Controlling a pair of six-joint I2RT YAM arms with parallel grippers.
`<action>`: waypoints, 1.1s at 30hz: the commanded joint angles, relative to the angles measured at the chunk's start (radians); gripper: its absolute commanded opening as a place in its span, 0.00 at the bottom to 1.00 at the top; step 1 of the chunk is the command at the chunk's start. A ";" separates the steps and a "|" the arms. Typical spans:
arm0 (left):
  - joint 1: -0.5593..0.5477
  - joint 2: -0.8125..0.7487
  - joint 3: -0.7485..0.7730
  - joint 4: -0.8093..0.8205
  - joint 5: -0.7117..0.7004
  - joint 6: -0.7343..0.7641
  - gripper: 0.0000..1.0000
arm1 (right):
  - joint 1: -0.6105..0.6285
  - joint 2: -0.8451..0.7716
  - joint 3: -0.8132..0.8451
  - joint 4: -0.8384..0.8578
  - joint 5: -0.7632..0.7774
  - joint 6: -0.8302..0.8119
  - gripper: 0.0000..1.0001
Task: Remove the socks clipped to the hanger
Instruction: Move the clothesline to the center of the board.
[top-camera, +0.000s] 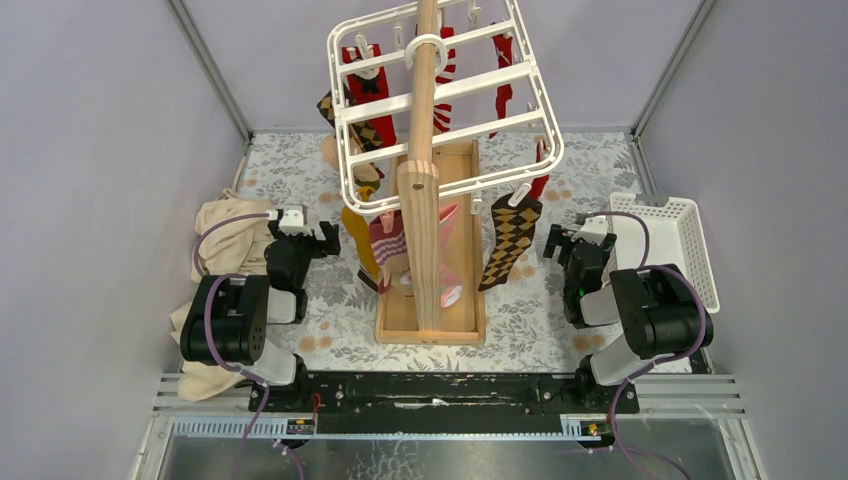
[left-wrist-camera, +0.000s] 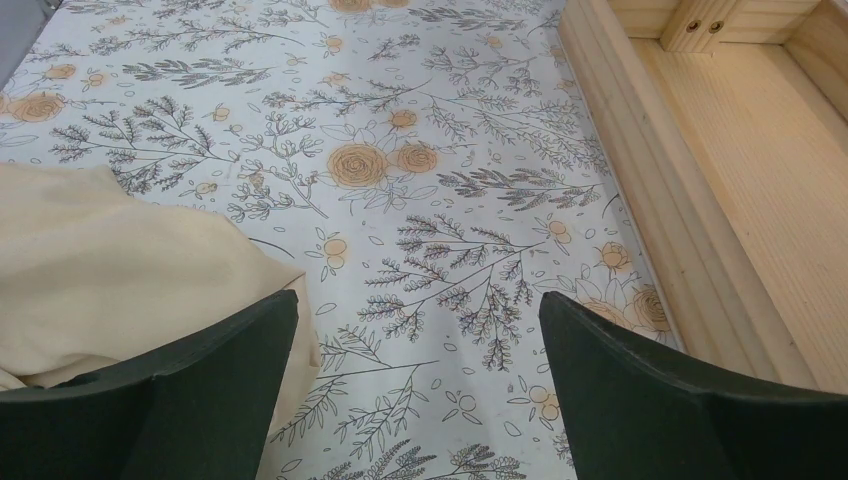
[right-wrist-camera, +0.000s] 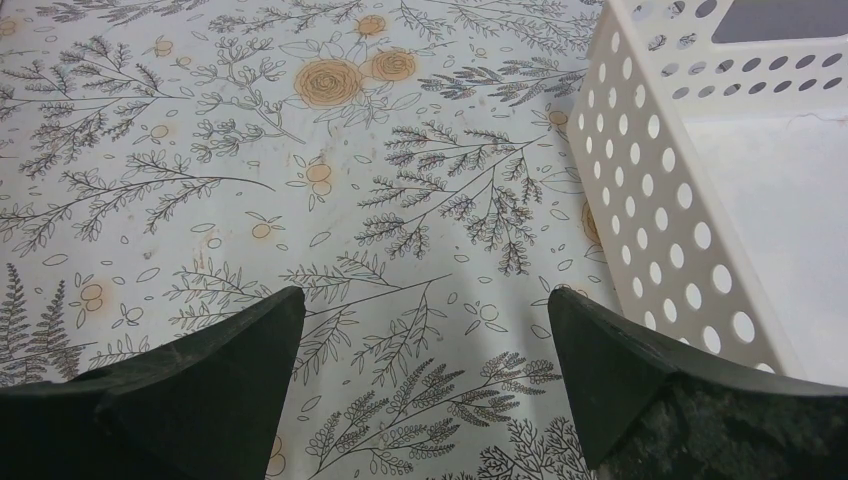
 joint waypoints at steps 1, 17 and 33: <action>-0.007 0.009 0.012 0.027 -0.006 0.031 0.99 | -0.006 -0.010 0.029 0.027 0.008 -0.002 1.00; -0.023 0.008 0.021 0.012 -0.012 0.048 0.99 | -0.005 -0.011 0.021 0.047 0.009 -0.003 1.00; -0.092 -0.191 0.104 -0.322 0.097 0.153 0.99 | -0.003 -0.376 0.001 -0.347 0.059 0.156 1.00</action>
